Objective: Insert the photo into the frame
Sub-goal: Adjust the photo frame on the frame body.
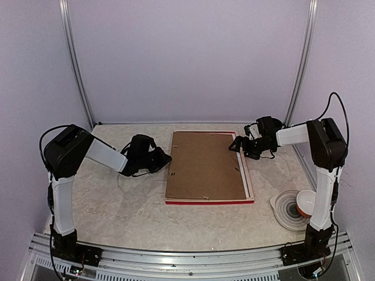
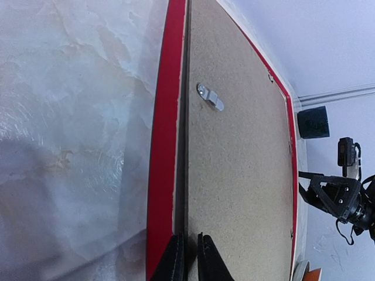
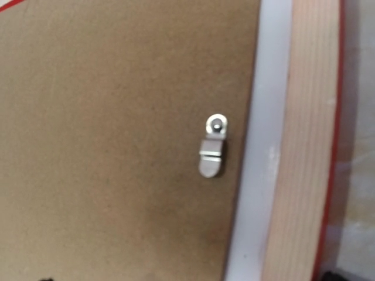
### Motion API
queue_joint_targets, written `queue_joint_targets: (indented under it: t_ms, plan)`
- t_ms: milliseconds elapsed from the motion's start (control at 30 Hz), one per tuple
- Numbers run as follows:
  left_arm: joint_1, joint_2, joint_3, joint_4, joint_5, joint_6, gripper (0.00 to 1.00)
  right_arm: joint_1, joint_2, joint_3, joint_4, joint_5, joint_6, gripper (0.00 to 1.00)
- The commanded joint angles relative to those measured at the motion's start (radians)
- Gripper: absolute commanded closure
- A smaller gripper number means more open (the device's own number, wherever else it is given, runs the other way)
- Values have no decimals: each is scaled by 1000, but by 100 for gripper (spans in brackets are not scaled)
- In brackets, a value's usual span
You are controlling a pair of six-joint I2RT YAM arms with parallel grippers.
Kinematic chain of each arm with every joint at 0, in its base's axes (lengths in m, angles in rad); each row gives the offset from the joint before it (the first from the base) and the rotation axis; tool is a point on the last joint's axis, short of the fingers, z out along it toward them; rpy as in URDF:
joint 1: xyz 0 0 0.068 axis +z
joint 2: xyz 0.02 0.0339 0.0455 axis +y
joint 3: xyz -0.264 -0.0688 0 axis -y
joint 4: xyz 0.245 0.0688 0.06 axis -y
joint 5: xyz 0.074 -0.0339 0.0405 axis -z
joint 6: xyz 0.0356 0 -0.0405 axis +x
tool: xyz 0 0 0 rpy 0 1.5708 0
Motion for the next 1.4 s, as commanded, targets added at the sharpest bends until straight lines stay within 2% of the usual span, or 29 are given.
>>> queue_joint_targets:
  t_ms: [0, 233, 900, 1133, 1367]
  plan:
    - [-23, 0, 6, 55, -24, 4, 90, -3, 19, -16, 15, -20, 8, 1]
    - [-39, -39, 15, -10, -86, 55, 90, -2, 18, -19, 21, -25, 11, 1]
    - [-68, 33, 103, -46, -74, 78, 84, 8, 20, -20, 32, -45, 20, 1]
    - [-68, 33, 101, -53, -88, 87, 69, 9, 22, -16, 31, -51, 22, 1]
    - [-65, -19, 70, -55, -110, 91, 43, 9, -5, -39, 16, -19, 8, 1]
